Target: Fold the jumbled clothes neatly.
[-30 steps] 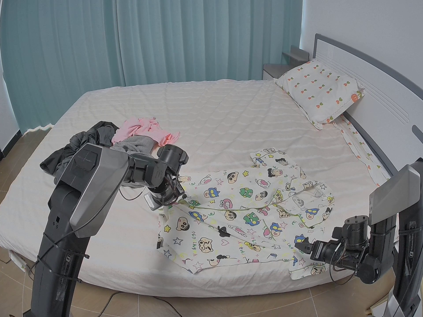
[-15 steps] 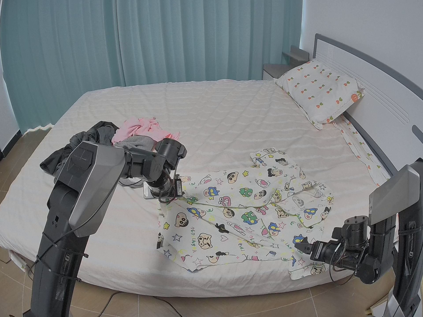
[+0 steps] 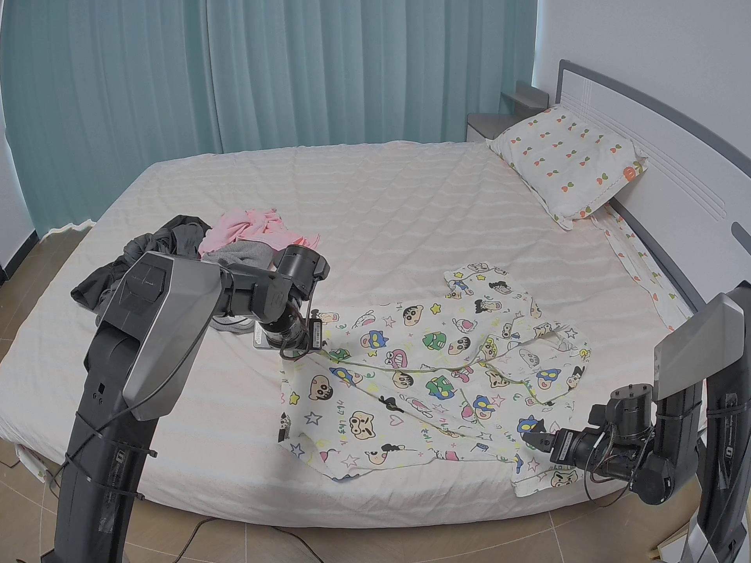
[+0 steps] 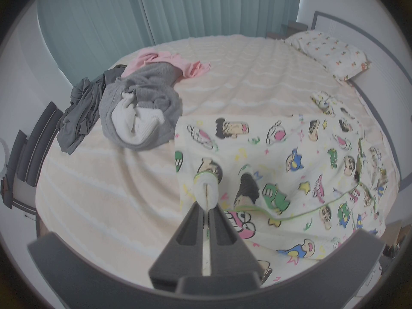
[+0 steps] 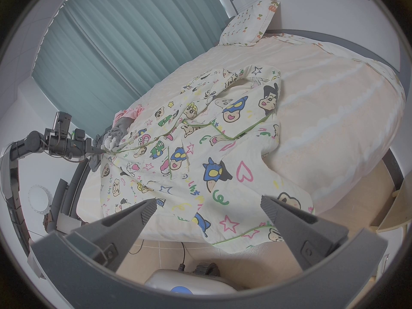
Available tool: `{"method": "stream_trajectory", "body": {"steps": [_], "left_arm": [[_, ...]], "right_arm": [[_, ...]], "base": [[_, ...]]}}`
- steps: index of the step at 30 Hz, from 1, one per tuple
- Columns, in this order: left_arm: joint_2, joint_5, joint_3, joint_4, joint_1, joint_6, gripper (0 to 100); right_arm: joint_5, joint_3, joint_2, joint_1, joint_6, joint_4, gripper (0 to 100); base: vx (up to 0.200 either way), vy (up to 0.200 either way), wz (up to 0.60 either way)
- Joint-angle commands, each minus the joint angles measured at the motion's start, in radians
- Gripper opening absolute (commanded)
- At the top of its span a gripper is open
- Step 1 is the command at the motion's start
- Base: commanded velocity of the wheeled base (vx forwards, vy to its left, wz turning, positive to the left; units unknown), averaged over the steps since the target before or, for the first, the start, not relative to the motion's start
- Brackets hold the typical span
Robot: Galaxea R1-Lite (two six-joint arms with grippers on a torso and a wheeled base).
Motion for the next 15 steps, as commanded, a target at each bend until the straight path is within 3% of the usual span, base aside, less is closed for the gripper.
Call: {"method": "stream_trajectory", "body": {"steps": [1, 15], "left_arm": [[0.006, 0.001, 0.000, -0.093, -0.010, -0.001, 0], [0.017, 0.004, 0.000, -0.129, -0.018, -0.010, 0]], "right_arm": [[0.001, -0.001, 0.003, 0.000, -0.001, -0.013, 100], [0.001, -0.001, 0.003, 0.000, -0.001, -0.013, 100]], "base": [[0.000, 0.000, 0.00], [0.000, 0.000, 0.00]]}}
